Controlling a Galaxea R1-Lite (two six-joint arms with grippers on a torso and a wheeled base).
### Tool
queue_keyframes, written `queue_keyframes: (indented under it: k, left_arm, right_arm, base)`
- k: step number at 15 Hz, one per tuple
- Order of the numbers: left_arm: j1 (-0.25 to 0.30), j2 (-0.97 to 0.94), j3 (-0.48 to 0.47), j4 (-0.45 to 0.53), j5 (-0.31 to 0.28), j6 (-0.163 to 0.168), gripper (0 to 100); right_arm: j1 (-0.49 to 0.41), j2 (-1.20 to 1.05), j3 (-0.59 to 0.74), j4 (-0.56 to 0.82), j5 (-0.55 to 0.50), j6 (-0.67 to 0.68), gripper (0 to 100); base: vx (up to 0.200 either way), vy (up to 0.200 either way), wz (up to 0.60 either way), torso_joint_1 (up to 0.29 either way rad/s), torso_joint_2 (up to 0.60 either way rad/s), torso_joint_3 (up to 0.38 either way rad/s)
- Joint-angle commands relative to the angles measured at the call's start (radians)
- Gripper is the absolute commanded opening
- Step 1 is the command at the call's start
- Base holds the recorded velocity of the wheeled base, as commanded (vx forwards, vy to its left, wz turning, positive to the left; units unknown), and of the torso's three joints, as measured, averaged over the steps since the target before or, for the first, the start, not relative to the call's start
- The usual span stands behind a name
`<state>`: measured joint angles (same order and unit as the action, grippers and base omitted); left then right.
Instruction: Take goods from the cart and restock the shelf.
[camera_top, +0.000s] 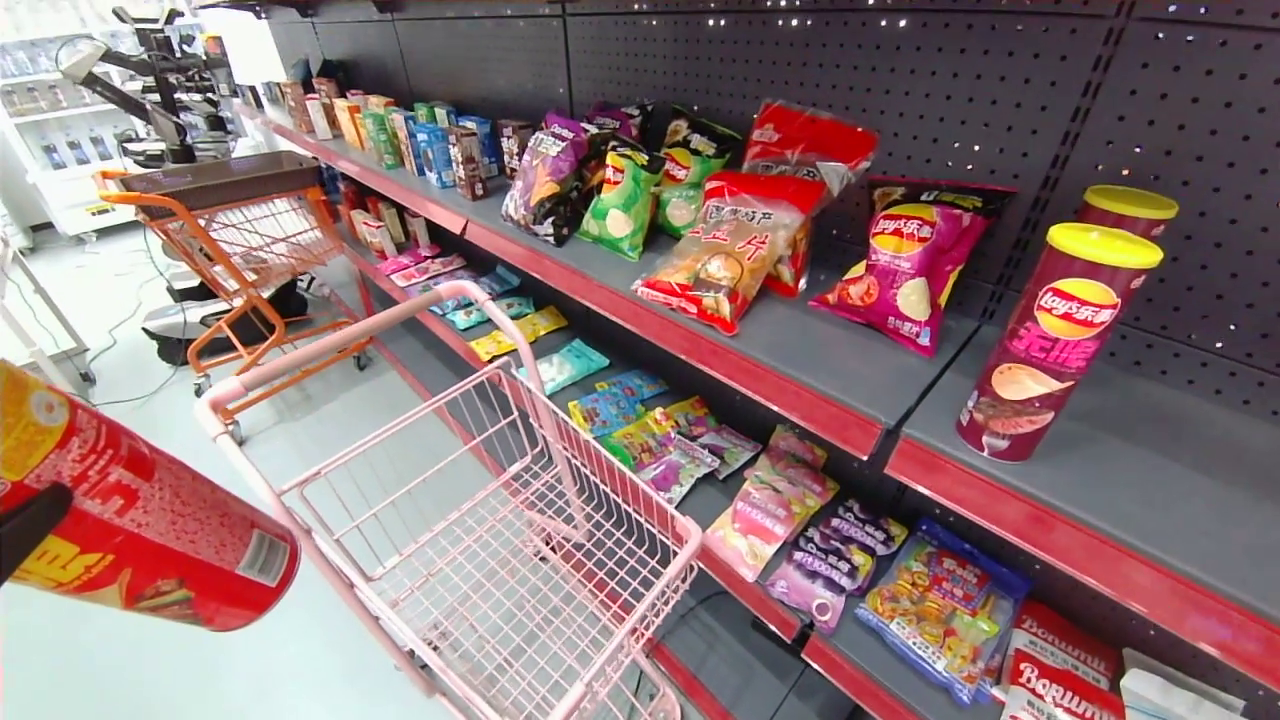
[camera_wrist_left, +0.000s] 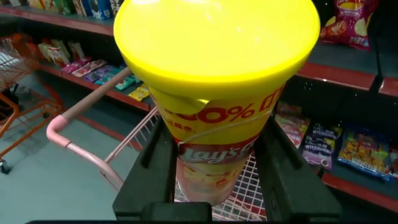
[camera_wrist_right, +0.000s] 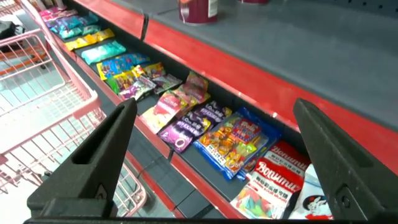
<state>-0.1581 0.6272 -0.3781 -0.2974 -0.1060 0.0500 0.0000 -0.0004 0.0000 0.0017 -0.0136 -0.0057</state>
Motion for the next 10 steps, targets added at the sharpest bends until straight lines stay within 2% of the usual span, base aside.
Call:
queue_keyframes:
  k: [1, 4, 6, 10]
  left_arm:
    - [0.000, -0.032, 0.007, 0.023, 0.000, -0.001, 0]
    - [0.000, -0.089, 0.013, 0.089, 0.002, -0.001, 0]
    - [0.000, -0.147, 0.011, 0.173, 0.060, 0.002, 0]
    - [-0.005, -0.201, 0.038, 0.230, 0.048, 0.005, 0]
  right_arm:
    - [0.000, 0.000, 0.000, 0.000, 0.000, 0.000, 100]
    - [0.000, 0.000, 0.000, 0.000, 0.000, 0.000, 100]
    - [0.000, 0.000, 0.000, 0.000, 0.000, -0.002, 100]
    - [0.000, 0.000, 0.000, 0.000, 0.000, -0.002, 100]
  base:
    - [0.000, 0.000, 0.00, 0.168, -0.40, -0.237]
    - [0.000, 0.000, 0.00, 0.157, -0.38, -0.225]
    - [0.000, 0.000, -0.60, 0.159, -0.36, -0.210]
    - [0.000, 0.000, -0.60, 0.022, -0.06, -0.028]
